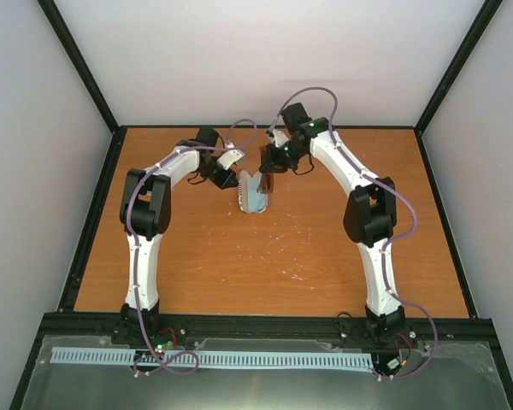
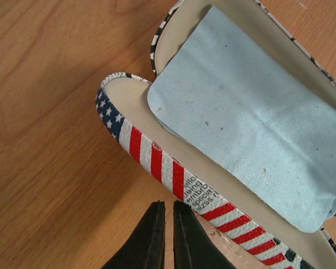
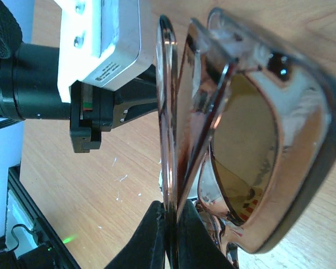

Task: Organize the sunglasses
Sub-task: Place the sunglasses in the sunglasses case.

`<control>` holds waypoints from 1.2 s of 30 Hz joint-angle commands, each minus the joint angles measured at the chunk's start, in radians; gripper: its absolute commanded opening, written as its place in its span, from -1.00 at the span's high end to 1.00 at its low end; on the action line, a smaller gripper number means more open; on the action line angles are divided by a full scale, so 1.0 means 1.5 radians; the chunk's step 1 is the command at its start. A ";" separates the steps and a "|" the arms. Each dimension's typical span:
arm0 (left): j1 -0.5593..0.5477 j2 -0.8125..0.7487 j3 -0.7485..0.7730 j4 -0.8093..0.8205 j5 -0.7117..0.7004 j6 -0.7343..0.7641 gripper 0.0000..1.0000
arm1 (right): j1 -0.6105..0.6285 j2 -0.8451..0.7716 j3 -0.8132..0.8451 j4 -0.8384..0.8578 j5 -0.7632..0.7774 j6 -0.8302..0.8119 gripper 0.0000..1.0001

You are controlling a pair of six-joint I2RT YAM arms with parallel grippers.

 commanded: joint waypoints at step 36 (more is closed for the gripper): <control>-0.002 -0.059 -0.047 0.083 0.028 -0.044 0.77 | 0.022 0.213 0.067 -0.009 -0.064 0.058 0.90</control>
